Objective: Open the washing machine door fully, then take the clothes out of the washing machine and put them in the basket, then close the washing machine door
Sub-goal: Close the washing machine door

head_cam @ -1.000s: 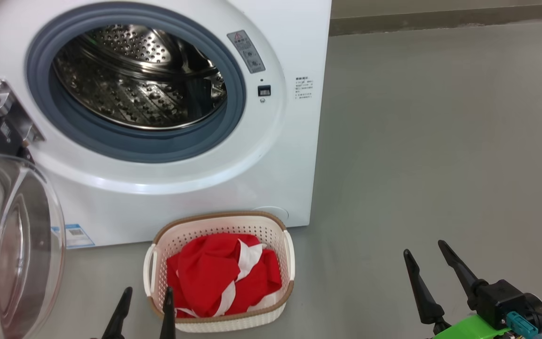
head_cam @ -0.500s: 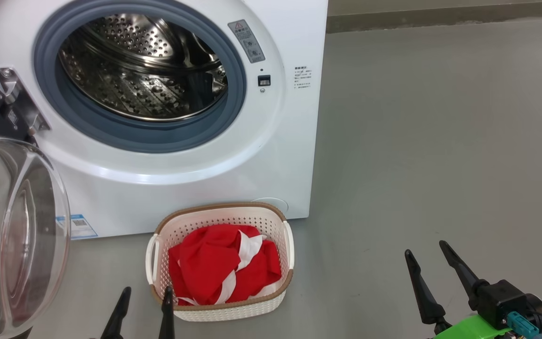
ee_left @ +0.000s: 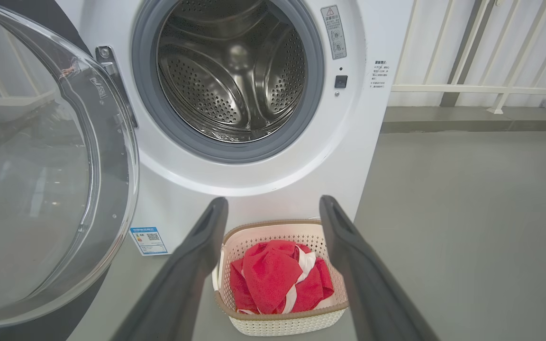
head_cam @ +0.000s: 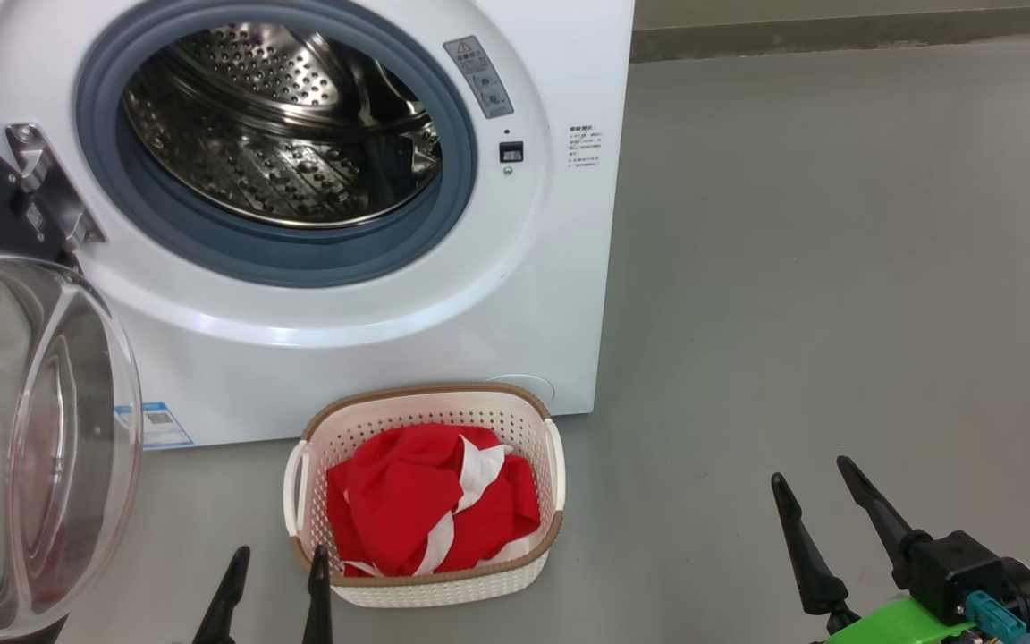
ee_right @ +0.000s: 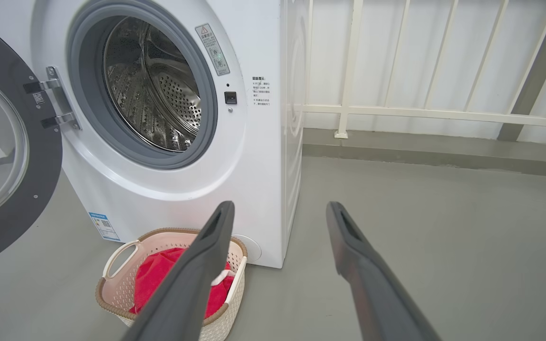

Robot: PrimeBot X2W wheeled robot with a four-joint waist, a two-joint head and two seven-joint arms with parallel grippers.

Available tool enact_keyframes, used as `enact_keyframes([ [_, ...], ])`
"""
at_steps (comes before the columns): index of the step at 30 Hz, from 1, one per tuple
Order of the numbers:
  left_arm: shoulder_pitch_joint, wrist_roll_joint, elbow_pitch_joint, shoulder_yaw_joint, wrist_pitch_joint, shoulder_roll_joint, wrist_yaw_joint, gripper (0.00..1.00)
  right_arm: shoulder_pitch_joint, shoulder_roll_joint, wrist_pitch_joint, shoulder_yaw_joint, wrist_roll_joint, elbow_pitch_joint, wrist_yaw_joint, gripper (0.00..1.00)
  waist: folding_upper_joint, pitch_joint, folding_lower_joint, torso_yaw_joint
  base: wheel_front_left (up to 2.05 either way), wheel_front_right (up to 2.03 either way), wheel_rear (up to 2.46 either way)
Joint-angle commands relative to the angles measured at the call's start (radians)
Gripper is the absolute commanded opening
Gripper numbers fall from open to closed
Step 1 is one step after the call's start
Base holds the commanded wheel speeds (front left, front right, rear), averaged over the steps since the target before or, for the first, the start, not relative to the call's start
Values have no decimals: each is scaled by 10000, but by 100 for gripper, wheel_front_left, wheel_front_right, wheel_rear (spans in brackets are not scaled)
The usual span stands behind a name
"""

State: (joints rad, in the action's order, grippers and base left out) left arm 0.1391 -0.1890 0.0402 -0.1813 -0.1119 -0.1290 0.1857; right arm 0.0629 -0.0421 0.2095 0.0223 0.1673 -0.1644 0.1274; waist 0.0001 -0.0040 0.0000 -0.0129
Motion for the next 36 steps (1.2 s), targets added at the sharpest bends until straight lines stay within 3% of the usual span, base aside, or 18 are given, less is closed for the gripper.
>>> enact_keyframes([
  [1, -364, -72, 251, 308, -107, -112, 88, 100, -127, -81, -13, 212, 58, 277, 33, 100, -1, 11, 0, 22, 0, 0, 0],
  [12, -424, -101, 286, 321, -183, -129, 216, 100, -87, -81, -12, 174, 45, 295, 33, 100, -1, 6, 0, 555, 0, 0, 0],
  [28, -271, -236, 461, 404, -244, -218, 372, 100, -140, -81, -32, 268, 83, 415, 33, 100, -1, -97, 0, 3233, 0, 0, 0],
  [36, -225, -357, 487, 454, -234, -271, 401, 100, -183, -81, 28, 411, 152, 342, 33, 100, -1, -163, 0, 4181, 0, 0, 0],
])
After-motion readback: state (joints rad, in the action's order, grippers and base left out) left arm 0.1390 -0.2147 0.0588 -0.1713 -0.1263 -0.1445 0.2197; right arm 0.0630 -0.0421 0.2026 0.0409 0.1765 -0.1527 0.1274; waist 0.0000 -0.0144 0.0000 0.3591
